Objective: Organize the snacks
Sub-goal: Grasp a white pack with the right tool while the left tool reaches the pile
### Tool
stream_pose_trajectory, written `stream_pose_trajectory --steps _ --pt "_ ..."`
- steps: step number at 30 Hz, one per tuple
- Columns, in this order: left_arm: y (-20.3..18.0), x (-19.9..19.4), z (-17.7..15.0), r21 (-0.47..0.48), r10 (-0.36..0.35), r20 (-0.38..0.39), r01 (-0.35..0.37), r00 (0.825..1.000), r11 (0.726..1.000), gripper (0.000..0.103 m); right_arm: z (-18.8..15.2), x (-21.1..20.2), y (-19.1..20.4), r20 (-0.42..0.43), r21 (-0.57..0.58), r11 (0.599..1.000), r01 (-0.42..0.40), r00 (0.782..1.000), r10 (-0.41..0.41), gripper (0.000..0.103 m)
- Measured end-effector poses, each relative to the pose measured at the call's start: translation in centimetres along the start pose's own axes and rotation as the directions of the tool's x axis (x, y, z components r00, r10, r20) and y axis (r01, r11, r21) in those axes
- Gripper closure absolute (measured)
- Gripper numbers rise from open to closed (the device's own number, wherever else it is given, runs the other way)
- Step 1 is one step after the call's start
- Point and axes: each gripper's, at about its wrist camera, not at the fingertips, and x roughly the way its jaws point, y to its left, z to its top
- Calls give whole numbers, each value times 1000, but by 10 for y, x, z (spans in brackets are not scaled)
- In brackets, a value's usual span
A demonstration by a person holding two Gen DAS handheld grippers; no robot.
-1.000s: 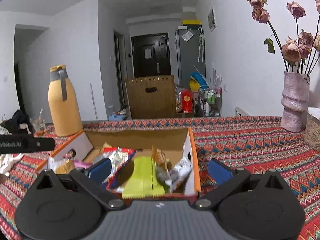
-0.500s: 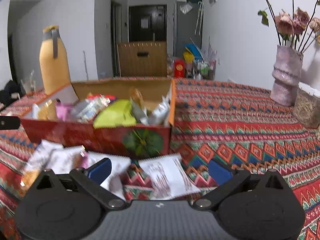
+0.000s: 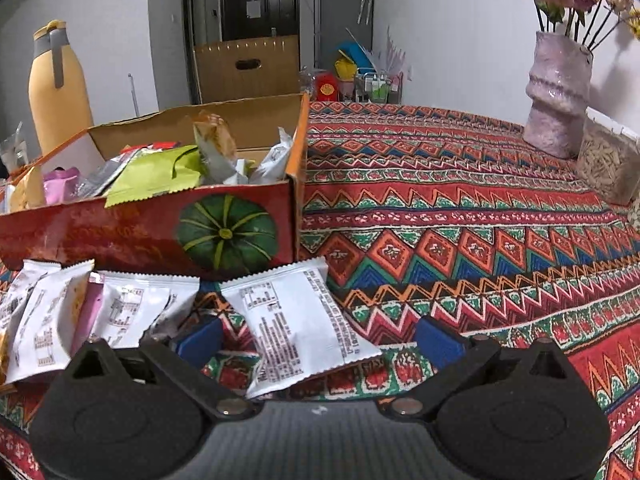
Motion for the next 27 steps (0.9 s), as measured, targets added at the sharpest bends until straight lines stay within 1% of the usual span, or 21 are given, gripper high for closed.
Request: stream_pose_trajectory --steps 2,5,6,7,8,9,15,27 --pt "0 0 -1 1 -6 -1 6 1000 1000 0 -1 0 0 3 -3 1000 -4 1000 4 3" --pt "0 0 -1 -5 -14 -5 14 1000 1000 0 -1 -3 0 22 0 1000 -8 1000 8 14" --pt "1 1 -1 -8 -18 -9 18 1000 1000 0 -2 -4 0 30 -3 1000 -14 999 14 24" --pt "1 1 -1 -10 -21 -12 21 1000 1000 0 -3 -7 2 44 -10 1000 -25 999 26 39" --pt "1 2 -1 -11 -23 -17 23 1000 1000 0 -3 -9 3 54 -18 999 -36 998 37 49" --pt "1 4 -1 -11 -24 -23 24 999 1000 0 -3 -10 4 61 -21 999 -48 997 49 62" --pt "2 7 -1 -14 -23 -35 23 999 1000 0 -4 -15 4 79 -15 999 -51 996 52 63" --pt "0 9 -2 -7 3 -40 -3 999 1000 0 -6 -27 3 139 -14 998 -55 989 56 63"
